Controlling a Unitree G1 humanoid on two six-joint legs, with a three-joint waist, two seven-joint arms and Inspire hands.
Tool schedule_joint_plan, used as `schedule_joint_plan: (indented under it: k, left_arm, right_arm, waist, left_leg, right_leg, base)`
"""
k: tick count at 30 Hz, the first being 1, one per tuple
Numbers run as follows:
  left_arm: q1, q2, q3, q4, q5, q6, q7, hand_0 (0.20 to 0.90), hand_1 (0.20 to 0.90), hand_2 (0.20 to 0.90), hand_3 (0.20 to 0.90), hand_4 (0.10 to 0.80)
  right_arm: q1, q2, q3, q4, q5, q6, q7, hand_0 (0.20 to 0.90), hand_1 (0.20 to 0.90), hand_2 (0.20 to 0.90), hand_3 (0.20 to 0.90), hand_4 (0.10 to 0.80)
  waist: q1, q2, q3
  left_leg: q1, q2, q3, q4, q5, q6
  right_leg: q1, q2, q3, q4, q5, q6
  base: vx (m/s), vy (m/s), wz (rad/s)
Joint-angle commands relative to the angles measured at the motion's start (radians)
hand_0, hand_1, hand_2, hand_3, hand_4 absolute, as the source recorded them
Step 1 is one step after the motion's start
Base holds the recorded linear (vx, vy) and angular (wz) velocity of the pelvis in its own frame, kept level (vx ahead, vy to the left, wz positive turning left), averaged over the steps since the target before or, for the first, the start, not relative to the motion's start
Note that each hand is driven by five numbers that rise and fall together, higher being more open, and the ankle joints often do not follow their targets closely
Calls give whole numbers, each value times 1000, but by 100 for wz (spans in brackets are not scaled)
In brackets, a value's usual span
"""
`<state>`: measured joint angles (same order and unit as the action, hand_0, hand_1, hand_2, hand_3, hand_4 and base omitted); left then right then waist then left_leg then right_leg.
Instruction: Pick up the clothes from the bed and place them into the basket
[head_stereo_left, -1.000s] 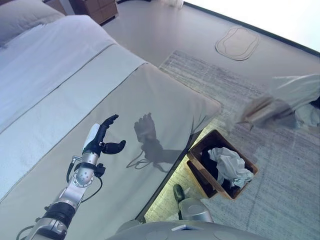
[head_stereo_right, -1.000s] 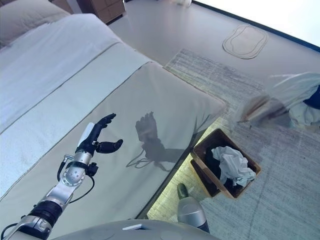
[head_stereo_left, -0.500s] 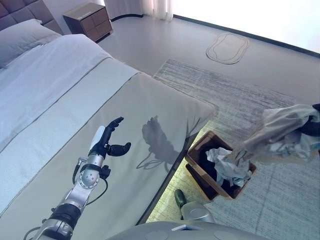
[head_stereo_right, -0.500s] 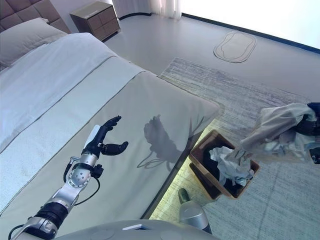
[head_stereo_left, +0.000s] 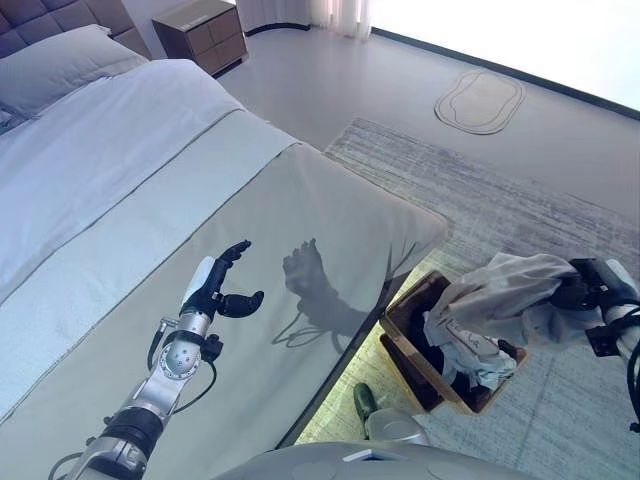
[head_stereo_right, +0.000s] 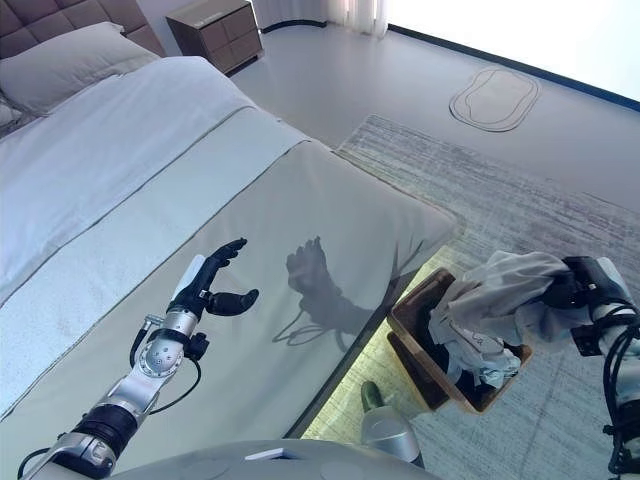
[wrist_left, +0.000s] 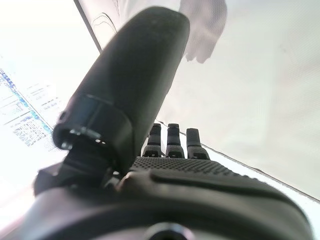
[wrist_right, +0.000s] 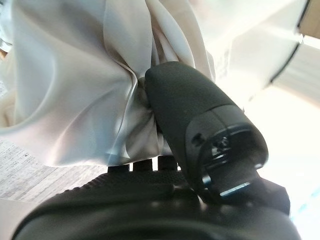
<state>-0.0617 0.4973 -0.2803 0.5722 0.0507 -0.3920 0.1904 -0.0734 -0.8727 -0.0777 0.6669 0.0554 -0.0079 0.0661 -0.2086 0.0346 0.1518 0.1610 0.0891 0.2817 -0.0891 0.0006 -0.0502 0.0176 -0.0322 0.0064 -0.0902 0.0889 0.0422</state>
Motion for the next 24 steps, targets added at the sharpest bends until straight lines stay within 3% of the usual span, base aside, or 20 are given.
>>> schedule_joint_plan:
  k: [1, 9, 10, 11, 24]
  left_arm:
    - [-120, 56, -8, -23, 0, -43, 23, 900, 900, 900, 900, 800]
    - [-119, 69, -14, -28, -8, -39, 18, 900, 900, 900, 900, 800]
    - [-117, 71, -12, -28, -10, -43, 15, 900, 900, 900, 900, 800]
    - [-115, 73, -13, -29, -13, -45, 12, 900, 900, 900, 900, 800]
    - [-105, 70, -4, -44, -8, -45, 16, 900, 900, 900, 900, 800]
  right_arm:
    - [-163, -35, -27, 81, -2, -56, -50, 300, 300, 300, 200, 100]
    - [-194, -10, 17, 158, -29, -61, -46, 300, 300, 300, 200, 100]
    - [-193, -6, 21, 163, -40, -60, -45, 378, 378, 378, 291, 191]
    - [-193, -4, 25, 166, -58, -57, -45, 900, 900, 900, 900, 800]
    - [-180, 24, 43, 189, -79, -24, -61, 900, 900, 900, 900, 800]
  waist:
    - [39, -31, -56]
    - [58, -17, -46]
    - [60, -16, -46]
    - [62, -15, -46]
    - [71, -18, -40]
  left_leg:
    - [-21, 9, -4, 56, -59, 3]
    - [-21, 7, -15, 50, -53, 2]
    - [-20, 7, -17, 48, -52, 1]
    - [-20, 6, -19, 47, -51, 1]
    - [-17, 8, -27, 37, -45, 3]
  right_leg:
    - [-26, -22, -32, 104, -65, 54]
    - [-21, -29, -50, 102, -65, 54]
    - [-20, -30, -53, 101, -65, 55]
    - [-19, -31, -55, 101, -65, 55]
    - [-13, -31, -57, 95, -64, 54]
  base:
    - [-14, -29, 11]
    - [-7, -14, 9]
    - [-1, -13, 11]
    - [1, -9, 7]
    - [4, -1, 2]
